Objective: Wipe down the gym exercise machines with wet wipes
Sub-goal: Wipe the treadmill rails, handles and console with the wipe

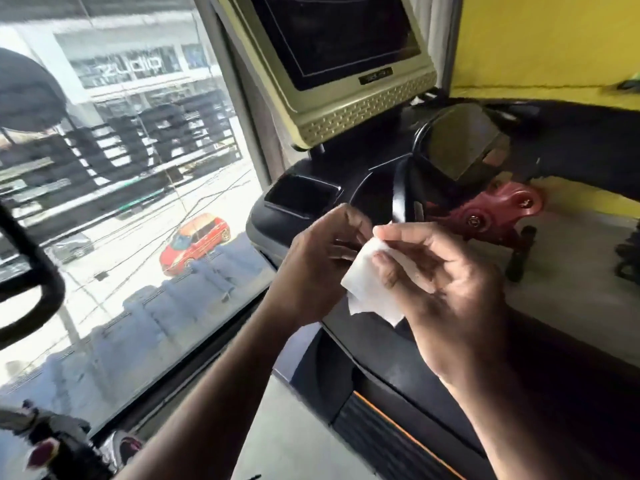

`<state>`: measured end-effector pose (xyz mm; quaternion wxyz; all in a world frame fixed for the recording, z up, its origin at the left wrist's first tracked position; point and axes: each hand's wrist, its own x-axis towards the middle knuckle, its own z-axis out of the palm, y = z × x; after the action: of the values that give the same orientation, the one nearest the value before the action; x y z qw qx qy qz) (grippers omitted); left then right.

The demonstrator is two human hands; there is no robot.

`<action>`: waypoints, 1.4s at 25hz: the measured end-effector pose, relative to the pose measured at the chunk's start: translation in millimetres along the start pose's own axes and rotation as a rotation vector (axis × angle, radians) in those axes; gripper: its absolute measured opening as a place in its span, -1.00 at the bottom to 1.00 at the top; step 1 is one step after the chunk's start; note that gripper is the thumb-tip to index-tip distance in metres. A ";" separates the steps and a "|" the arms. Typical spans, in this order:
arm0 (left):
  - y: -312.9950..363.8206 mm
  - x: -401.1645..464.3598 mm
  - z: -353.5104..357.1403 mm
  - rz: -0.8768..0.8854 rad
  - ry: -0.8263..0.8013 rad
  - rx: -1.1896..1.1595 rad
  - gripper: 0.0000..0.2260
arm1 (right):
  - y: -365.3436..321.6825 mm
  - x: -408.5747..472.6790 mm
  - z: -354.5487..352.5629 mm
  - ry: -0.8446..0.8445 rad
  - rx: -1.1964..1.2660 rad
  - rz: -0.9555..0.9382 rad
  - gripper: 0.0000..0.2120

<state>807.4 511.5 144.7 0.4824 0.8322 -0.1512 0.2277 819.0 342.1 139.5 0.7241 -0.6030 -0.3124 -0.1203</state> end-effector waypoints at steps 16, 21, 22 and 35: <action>-129.5 86.6 -96.7 0.615 -0.778 0.740 -0.40 | 85.6 -70.7 108.5 0.385 -1.036 -0.290 -0.83; -127.3 84.4 -97.3 0.609 -0.794 0.725 -0.41 | 127.2 -75.9 116.7 0.538 -0.999 -0.272 -0.85; -128.8 85.0 -97.7 0.607 -0.784 0.722 -0.41 | 132.5 -74.9 117.4 0.558 -1.001 -0.258 -0.84; -133.3 83.6 -97.0 0.648 -0.737 0.700 -0.41 | 170.0 -56.5 188.3 0.538 -1.024 -0.148 -0.78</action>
<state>918.7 658.5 132.6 0.0017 0.8772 -0.4704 0.0959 811.0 550.8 -15.3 0.3839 -0.8011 -0.0607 -0.4551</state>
